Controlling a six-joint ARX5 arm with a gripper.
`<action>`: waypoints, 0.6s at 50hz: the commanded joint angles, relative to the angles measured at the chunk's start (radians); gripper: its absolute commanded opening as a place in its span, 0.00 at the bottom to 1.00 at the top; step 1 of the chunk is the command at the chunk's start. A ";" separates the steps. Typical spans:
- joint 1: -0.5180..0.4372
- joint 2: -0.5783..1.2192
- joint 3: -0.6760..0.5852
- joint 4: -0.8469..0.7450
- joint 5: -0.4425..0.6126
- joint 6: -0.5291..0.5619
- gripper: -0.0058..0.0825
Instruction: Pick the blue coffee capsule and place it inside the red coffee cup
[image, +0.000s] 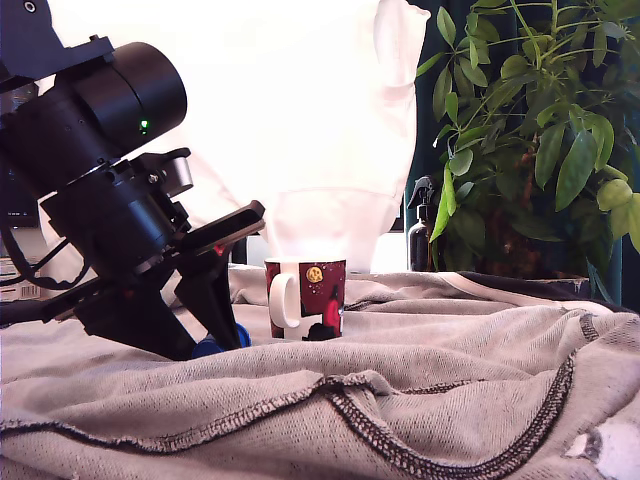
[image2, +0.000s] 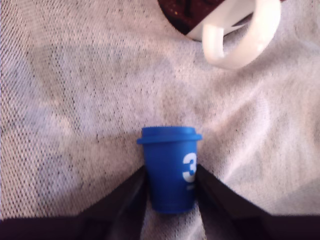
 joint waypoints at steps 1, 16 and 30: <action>-0.006 0.014 0.022 0.005 -0.001 0.027 0.07; 0.034 0.014 0.165 -0.031 -0.010 0.118 0.07; 0.039 0.014 0.266 -0.021 0.006 0.139 0.07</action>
